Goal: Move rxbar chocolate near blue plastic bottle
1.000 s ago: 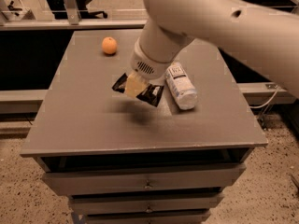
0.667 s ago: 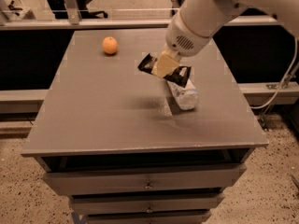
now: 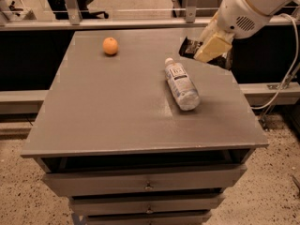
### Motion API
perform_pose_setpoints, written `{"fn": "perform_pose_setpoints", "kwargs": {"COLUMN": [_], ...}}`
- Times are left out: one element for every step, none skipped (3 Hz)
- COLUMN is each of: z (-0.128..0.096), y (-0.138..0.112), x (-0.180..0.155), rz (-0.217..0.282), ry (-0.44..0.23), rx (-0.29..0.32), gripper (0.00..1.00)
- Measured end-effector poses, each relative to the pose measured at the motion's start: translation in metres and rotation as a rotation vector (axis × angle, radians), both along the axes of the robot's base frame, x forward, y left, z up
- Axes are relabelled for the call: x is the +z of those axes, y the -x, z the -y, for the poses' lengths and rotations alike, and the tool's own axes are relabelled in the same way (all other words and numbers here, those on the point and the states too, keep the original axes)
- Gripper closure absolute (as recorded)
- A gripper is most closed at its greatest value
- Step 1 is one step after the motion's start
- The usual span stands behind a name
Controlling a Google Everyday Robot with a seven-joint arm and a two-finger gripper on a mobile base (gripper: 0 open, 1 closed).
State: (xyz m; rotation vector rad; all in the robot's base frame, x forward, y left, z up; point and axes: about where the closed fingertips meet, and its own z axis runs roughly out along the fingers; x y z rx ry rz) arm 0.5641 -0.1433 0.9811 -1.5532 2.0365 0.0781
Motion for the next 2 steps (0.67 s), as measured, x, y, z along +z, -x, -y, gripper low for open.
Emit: {"fn": "perform_pose_setpoints", "kwargs": {"z": [0.013, 0.019], "y": [0.007, 0.012], "x": [-0.018, -0.042], "rz": [0.010, -0.008], "ry": [0.058, 0.096], "rx": [0.088, 0.149], "gripper": [1.00, 1.00]}}
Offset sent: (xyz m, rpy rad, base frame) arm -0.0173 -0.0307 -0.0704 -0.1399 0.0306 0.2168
